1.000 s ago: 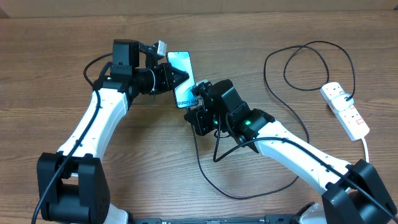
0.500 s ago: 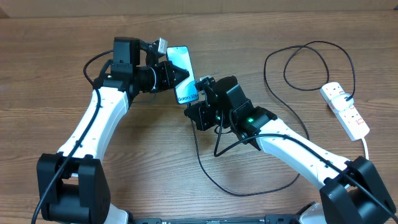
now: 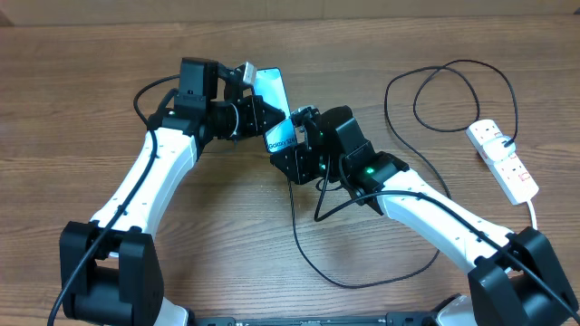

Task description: Plug charger to phone and switch on socket

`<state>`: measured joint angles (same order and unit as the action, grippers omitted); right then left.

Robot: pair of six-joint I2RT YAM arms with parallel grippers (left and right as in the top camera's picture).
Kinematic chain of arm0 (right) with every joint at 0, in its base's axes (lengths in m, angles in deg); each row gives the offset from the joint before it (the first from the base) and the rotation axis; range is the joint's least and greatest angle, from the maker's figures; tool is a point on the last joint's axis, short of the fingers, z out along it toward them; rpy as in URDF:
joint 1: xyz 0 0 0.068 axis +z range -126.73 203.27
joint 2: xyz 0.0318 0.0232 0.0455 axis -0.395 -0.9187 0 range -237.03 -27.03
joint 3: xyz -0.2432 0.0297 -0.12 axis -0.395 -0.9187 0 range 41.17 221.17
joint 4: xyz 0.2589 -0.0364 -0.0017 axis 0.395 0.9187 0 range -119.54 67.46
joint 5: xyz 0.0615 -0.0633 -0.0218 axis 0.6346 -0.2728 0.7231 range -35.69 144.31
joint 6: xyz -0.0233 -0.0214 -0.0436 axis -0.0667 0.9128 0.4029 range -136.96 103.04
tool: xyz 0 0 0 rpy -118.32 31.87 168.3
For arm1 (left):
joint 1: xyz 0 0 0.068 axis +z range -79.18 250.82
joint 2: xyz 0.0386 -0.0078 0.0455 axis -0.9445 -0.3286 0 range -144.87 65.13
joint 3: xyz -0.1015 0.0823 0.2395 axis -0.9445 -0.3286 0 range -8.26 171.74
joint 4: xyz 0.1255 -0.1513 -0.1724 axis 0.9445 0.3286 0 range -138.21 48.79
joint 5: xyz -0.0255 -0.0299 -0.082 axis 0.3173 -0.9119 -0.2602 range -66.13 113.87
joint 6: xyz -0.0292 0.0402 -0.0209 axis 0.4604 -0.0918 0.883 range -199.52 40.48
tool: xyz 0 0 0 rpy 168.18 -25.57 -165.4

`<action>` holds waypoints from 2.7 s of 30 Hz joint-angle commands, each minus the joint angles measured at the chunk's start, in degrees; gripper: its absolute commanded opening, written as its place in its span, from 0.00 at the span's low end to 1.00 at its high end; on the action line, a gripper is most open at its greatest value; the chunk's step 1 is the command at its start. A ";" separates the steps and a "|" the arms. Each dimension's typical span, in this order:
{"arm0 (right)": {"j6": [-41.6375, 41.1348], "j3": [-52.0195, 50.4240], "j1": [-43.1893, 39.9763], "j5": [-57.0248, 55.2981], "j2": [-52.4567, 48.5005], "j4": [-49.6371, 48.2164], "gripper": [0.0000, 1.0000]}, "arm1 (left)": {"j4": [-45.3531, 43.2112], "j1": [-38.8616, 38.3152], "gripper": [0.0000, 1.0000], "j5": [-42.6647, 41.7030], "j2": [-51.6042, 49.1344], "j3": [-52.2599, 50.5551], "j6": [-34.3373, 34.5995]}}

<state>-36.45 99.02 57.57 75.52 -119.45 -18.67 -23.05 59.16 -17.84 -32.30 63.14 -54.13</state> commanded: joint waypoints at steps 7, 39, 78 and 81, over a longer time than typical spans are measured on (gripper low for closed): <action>0.11 3.41 -2.75 -3.13 1.25 5.66 0.77 | 1.66 -2.14 0.04 4.42 0.44 -1.53 -0.74; -4.52 3.34 -40.81 -23.76 7.85 23.93 0.62 | 7.85 -7.72 0.04 14.05 0.44 -1.53 -1.05; -4.35 3.13 -40.70 -11.17 7.43 28.44 0.86 | -1.88 -8.31 0.19 3.10 -21.35 -6.16 1.68; -4.33 1.73 -40.70 -11.04 7.43 27.45 0.89 | -1.88 -8.33 0.21 3.15 -21.35 -6.16 1.68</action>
<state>-40.97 101.49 16.65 63.77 -111.73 9.48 -25.54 51.51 -19.18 -52.32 57.70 -52.82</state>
